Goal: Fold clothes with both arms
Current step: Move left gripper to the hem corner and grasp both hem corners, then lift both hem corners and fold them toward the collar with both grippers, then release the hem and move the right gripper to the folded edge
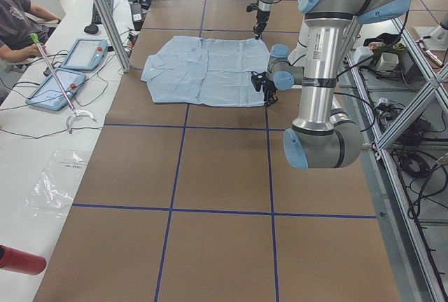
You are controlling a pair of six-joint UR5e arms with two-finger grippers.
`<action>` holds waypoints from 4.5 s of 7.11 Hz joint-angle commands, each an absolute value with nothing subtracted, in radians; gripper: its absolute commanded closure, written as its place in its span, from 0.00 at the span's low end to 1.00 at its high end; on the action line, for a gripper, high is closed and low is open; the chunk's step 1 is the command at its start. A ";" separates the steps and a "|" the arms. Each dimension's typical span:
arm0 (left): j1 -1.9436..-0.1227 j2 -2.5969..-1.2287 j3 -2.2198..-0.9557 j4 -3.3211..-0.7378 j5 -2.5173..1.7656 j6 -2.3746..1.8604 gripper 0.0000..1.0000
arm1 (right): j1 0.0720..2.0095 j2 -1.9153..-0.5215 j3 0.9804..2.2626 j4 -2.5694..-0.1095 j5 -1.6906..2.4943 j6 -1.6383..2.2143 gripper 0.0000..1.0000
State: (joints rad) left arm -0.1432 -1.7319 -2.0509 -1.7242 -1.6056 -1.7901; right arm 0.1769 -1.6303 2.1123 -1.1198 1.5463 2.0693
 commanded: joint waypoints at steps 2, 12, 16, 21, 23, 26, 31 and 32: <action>-0.147 -1.741 -2.114 -1.724 -1.614 -1.784 1.00 | 0.178 -1.632 2.112 -1.120 1.546 2.069 1.00; -0.518 -1.866 -2.232 -1.721 -1.637 -1.687 1.00 | 0.522 -1.583 2.285 -1.129 1.577 1.940 1.00; -0.762 -2.055 -1.773 -1.952 -1.669 -1.545 1.00 | 0.808 -1.171 1.800 -1.241 1.718 1.723 1.00; -0.807 -2.295 -1.145 -2.328 -1.655 -1.517 1.00 | 0.842 -0.905 1.234 -1.090 1.684 1.669 1.00; -0.805 -2.312 -1.065 -2.355 -1.655 -1.459 1.00 | 0.841 -0.867 1.145 -1.083 1.687 1.669 1.00; -0.811 -2.310 -1.055 -2.353 -1.655 -1.382 0.32 | 0.847 -0.876 1.153 -1.066 1.687 1.672 0.00; -0.827 -2.296 -1.094 -2.372 -1.663 -1.351 0.00 | 0.761 -1.219 1.595 -1.051 1.778 1.821 0.00; -0.825 -2.290 -1.097 -2.372 -1.663 -1.351 0.00 | 0.730 -1.247 1.636 -1.051 1.776 1.844 0.00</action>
